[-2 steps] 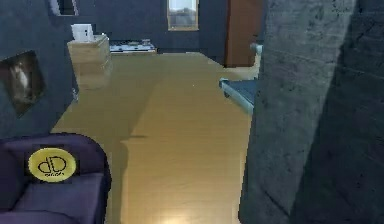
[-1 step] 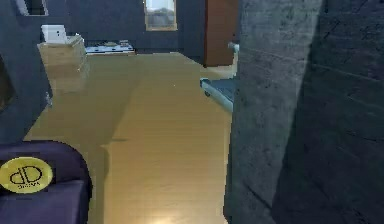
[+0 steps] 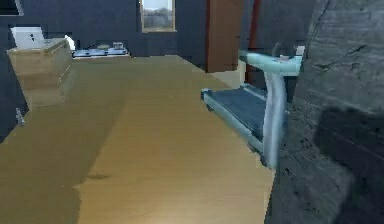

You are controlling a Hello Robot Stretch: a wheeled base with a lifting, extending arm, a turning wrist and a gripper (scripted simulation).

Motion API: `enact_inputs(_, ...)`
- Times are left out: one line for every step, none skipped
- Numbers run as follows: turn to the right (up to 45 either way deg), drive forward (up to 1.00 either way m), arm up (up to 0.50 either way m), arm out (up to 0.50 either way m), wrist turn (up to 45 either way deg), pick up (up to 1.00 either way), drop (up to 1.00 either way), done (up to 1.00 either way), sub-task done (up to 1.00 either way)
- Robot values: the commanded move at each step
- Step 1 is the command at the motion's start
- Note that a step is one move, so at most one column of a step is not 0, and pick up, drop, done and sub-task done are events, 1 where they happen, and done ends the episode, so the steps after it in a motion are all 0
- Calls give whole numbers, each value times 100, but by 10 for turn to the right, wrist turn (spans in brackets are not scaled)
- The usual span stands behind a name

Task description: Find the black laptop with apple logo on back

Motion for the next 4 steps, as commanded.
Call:
enact_inputs(-180, 0, 0, 0, 0, 0, 0, 0, 0)
enact_inputs(0, 100, 0, 0, 0, 0, 0, 0, 0)
enact_inputs(0, 100, 0, 0, 0, 0, 0, 0, 0)
enact_inputs(0, 100, 0, 0, 0, 0, 0, 0, 0)
